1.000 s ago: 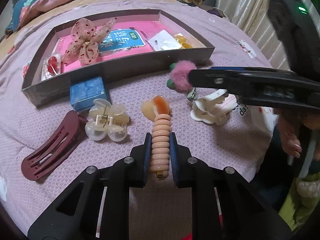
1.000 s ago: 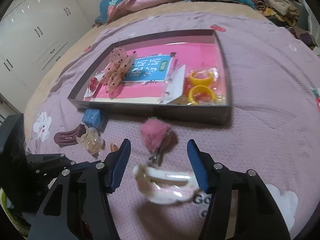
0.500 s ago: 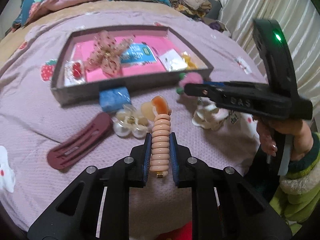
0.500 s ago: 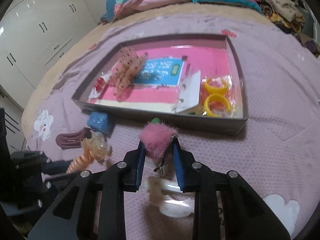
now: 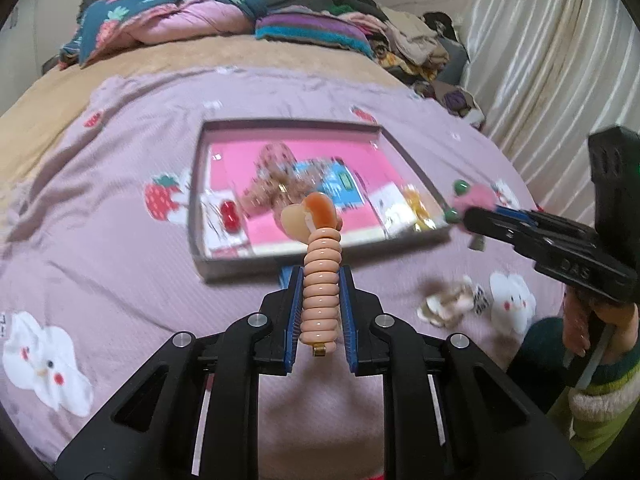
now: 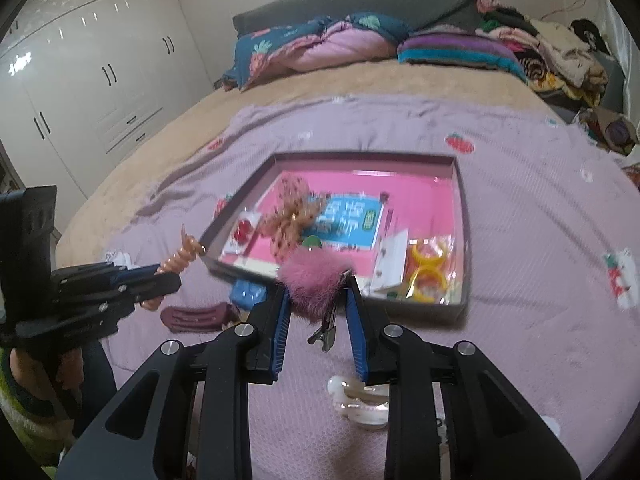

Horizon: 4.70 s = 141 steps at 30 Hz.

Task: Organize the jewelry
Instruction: 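Carry the spiral tie with the left tool while the right tool carries the pom-pom clip over the tray, then open the right tool to drop the pom-pom clip while the left tool releases the spiral tie in the tray, then withdraw both open tools from the tray toward the remaining clips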

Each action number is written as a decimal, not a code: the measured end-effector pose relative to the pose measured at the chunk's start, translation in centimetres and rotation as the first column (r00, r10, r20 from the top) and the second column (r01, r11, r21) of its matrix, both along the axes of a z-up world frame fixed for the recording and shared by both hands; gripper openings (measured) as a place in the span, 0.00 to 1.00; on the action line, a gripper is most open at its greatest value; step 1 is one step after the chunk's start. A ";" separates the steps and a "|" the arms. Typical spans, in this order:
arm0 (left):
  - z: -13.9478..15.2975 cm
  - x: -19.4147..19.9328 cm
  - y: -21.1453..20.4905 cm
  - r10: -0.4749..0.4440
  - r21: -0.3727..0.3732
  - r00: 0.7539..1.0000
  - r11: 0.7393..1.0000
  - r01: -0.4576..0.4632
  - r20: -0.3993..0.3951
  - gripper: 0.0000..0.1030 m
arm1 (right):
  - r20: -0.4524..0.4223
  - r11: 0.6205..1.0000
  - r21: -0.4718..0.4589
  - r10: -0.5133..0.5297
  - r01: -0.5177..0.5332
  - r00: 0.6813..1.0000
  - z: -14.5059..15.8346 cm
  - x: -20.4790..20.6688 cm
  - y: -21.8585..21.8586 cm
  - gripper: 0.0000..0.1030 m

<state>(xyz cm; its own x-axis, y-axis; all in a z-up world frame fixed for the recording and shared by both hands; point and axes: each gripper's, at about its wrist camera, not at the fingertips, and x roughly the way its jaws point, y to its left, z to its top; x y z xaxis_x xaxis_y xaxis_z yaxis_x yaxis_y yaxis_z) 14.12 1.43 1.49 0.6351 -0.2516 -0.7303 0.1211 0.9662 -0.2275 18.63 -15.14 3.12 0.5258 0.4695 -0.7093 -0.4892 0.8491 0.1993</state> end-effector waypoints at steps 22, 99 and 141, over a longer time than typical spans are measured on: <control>2.9 5.2 0.7 0.011 -0.027 0.998 1.000 -0.009 0.058 0.10 | 0.113 0.997 0.029 -0.081 0.078 0.990 4.7 2.3 -1.0 0.25; 1.5 7.0 1.7 0.046 -0.013 0.998 0.999 -0.046 0.036 0.35 | 0.025 0.990 -0.025 -0.141 0.141 0.990 0.2 5.7 -0.3 0.76; 7.1 -2.8 4.4 0.190 -0.046 0.964 0.982 -0.184 0.185 0.91 | 0.220 0.975 0.061 -0.223 0.215 0.950 7.5 -4.1 -4.7 0.91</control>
<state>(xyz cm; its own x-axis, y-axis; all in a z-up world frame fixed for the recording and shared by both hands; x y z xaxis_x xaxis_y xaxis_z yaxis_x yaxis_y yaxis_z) 11.35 5.86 8.62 0.7978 -0.1340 -0.5879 -0.0181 0.9692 -0.2454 14.49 -19.82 10.62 0.7622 0.3476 -0.5461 -0.3275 0.9347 0.1379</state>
